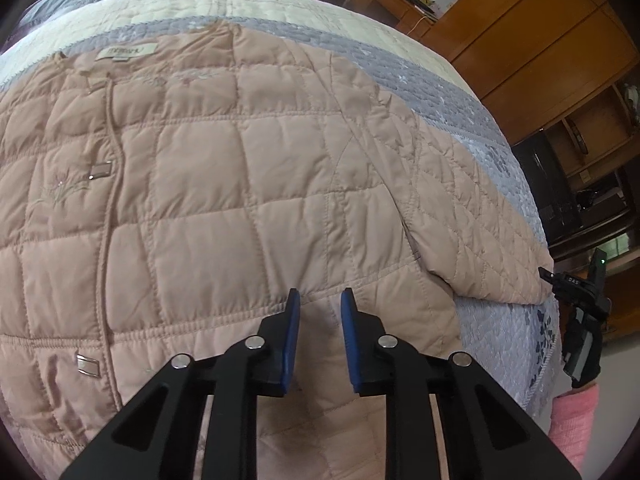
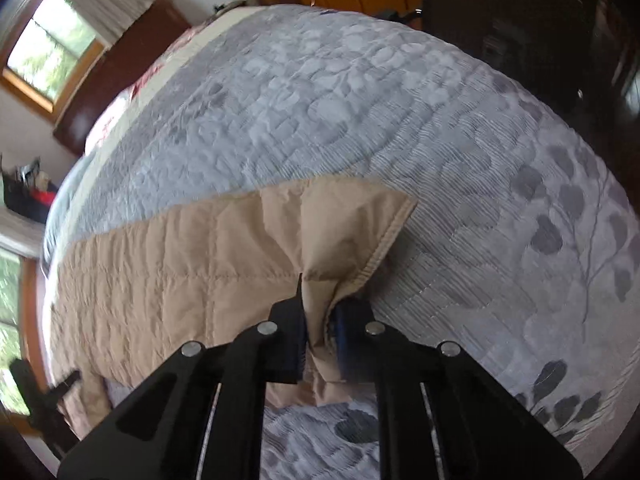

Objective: Fold large clothes

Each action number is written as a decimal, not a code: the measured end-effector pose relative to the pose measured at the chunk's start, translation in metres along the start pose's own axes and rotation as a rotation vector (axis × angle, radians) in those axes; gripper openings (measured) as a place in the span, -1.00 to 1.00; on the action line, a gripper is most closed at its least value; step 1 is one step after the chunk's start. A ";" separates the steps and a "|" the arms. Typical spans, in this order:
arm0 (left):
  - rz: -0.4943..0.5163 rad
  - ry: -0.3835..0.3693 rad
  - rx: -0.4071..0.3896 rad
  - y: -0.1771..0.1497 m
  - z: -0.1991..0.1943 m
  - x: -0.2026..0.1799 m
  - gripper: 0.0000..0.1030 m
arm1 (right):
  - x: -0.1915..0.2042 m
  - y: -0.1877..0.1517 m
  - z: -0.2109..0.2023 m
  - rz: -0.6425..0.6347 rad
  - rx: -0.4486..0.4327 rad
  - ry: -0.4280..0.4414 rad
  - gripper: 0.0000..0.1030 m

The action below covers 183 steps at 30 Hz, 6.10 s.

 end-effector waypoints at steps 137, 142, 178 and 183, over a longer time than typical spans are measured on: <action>-0.297 0.268 -0.371 -0.093 -0.218 0.234 -0.21 | 0.431 -0.182 0.010 -0.776 0.180 0.364 -0.21; -0.552 0.391 -0.397 -0.180 -0.265 0.328 -0.21 | 0.415 -0.206 0.023 -0.838 0.197 0.295 -0.16; -0.701 0.345 -0.816 -0.208 -0.358 0.389 -0.93 | 0.404 -0.200 0.044 -0.795 0.208 0.275 -0.13; -0.467 0.358 -0.787 -0.162 -0.341 0.306 -0.93 | 0.399 -0.210 0.032 -0.814 0.209 0.279 -0.12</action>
Point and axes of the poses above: each gripper's, at about its wrist camera, not at the fingertips, and z roughly the way its jaws point, x to its left, y to its top, the point moved 3 cm from there along z, roughly the way its jaws point, and after that the axes turned 5 degrees about -z, right-handed, at the moved point
